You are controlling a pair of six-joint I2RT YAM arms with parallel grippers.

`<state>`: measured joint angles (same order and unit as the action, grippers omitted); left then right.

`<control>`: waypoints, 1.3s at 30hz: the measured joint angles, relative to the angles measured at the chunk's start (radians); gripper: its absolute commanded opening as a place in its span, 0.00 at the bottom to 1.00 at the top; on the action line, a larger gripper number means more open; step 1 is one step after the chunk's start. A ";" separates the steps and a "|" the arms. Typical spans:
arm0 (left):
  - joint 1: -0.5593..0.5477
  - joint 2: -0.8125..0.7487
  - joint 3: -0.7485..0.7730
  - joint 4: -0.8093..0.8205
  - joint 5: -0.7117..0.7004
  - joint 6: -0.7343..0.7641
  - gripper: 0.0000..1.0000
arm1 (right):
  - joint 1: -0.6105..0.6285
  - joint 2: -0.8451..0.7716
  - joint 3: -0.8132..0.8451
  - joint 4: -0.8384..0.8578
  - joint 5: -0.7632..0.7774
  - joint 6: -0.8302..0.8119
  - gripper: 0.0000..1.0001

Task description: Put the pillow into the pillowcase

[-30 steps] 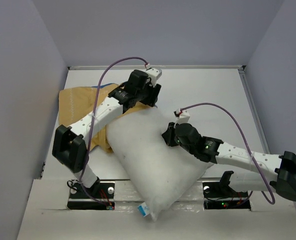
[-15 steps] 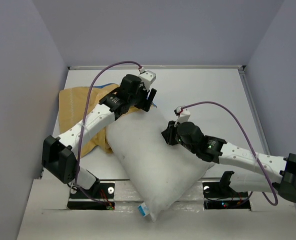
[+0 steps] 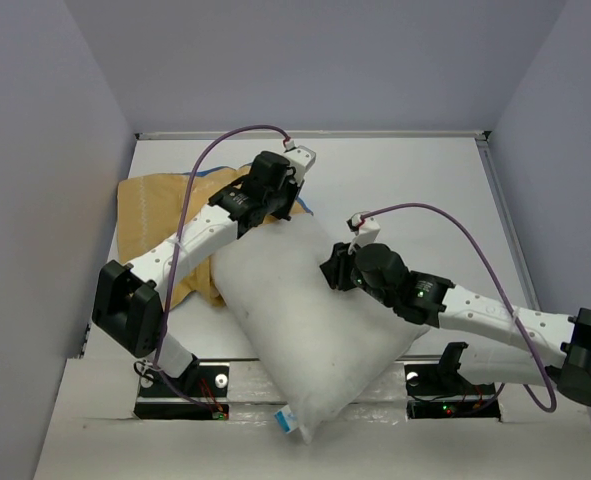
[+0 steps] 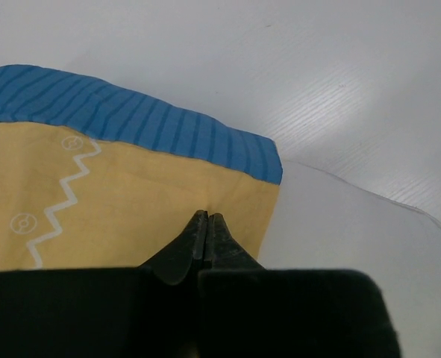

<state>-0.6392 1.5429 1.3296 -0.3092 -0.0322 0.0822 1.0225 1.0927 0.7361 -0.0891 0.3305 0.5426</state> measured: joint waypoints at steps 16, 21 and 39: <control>-0.003 0.000 0.000 0.057 0.121 -0.091 0.00 | -0.256 0.259 0.174 0.084 -0.322 -0.126 0.75; -0.002 0.000 0.000 0.100 0.192 -0.165 0.00 | -0.258 0.393 0.172 0.206 -0.529 -0.103 0.07; -0.045 0.105 0.103 0.362 0.441 -0.609 0.00 | -0.188 0.194 -0.023 0.642 -0.727 -0.226 0.00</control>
<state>-0.6838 1.6482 1.4330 0.0532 0.4084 -0.5266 0.8349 1.2865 0.7136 0.5533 -0.3969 0.3168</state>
